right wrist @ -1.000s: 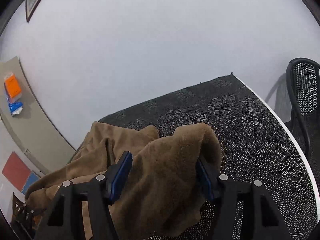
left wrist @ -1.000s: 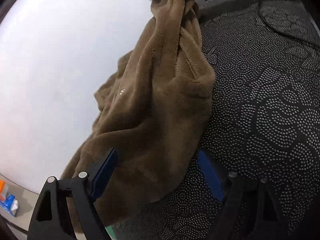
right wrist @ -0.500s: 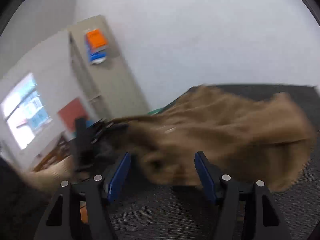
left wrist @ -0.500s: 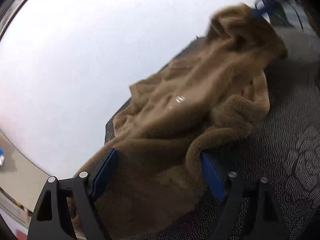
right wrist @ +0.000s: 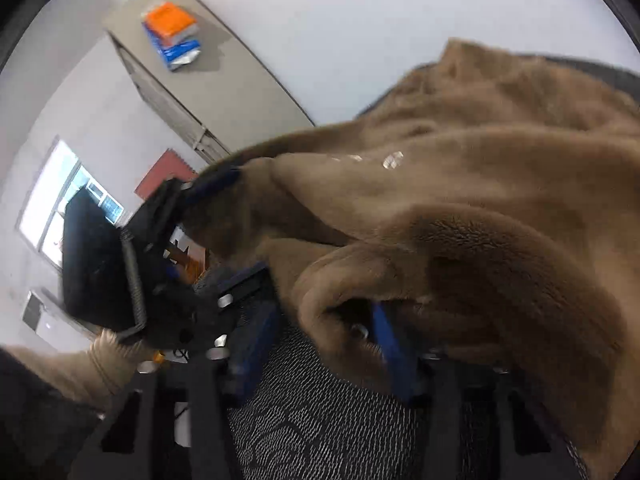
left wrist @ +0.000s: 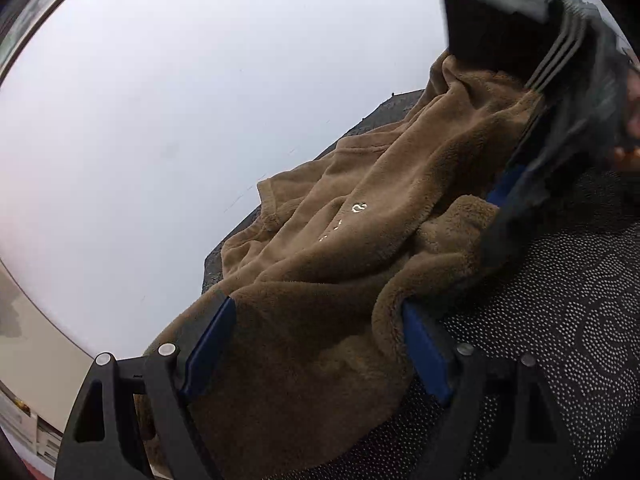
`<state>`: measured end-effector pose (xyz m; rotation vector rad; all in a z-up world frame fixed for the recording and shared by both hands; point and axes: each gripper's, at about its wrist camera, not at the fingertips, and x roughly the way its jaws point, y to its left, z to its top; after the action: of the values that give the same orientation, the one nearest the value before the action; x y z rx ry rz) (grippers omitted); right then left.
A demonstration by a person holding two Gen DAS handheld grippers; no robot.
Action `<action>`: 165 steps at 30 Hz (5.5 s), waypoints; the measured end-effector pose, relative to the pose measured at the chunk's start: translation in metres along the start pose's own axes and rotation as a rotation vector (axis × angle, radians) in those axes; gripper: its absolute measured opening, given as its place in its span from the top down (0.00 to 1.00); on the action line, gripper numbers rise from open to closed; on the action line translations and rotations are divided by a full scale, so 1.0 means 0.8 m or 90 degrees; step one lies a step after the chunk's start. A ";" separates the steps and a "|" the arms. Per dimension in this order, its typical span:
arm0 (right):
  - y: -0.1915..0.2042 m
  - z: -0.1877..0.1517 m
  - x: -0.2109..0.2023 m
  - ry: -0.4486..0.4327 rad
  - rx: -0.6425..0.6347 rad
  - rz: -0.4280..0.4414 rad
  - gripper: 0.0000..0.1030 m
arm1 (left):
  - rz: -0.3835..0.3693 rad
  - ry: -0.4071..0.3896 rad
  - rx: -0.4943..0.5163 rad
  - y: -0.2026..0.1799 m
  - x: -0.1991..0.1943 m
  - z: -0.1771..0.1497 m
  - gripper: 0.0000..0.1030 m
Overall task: Fold clothes
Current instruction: 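Regrasp a blanket corner with the right gripper and lift it up, then grasp a blanket edge with the left gripper while the right gripper holds its corner, then raise both grippers high holding two blanket corners to hang it open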
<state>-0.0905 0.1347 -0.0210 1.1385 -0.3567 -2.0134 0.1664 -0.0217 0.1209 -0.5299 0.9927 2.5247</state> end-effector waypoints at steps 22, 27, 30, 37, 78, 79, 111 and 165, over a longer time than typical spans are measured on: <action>0.054 0.043 -0.109 -0.186 -0.016 0.085 0.82 | 0.074 -0.049 0.045 -0.062 0.053 0.029 0.17; 0.065 0.036 -0.127 -0.200 -0.036 0.077 0.81 | 0.096 -0.022 -0.073 -0.007 0.070 0.048 0.87; 0.069 0.013 -0.150 -0.227 -0.067 -0.009 0.52 | 0.150 -0.045 -0.147 0.033 0.062 0.057 0.88; 0.074 -0.067 -0.233 -0.346 -0.193 -0.357 0.23 | 0.224 -0.077 -0.310 0.121 0.054 0.069 0.88; 0.155 0.001 -0.274 -0.614 -0.434 -0.829 0.88 | 0.263 -0.267 -0.429 0.251 -0.085 0.140 0.85; 0.165 0.003 -0.290 -0.642 -0.427 -0.837 0.89 | 0.268 -0.284 -0.425 0.252 -0.095 0.147 0.85; -0.058 0.028 -0.188 -0.202 -0.076 -0.551 0.85 | 0.160 0.030 -0.399 0.255 0.119 0.047 0.64; 0.374 -0.104 -0.421 -0.955 -0.455 -0.835 0.85 | 0.237 -0.590 -0.448 0.327 -0.287 0.080 0.44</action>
<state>0.2243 0.1993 0.3060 -1.1081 0.5939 -3.2948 0.2271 -0.2018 0.4196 0.7025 -0.1671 2.8751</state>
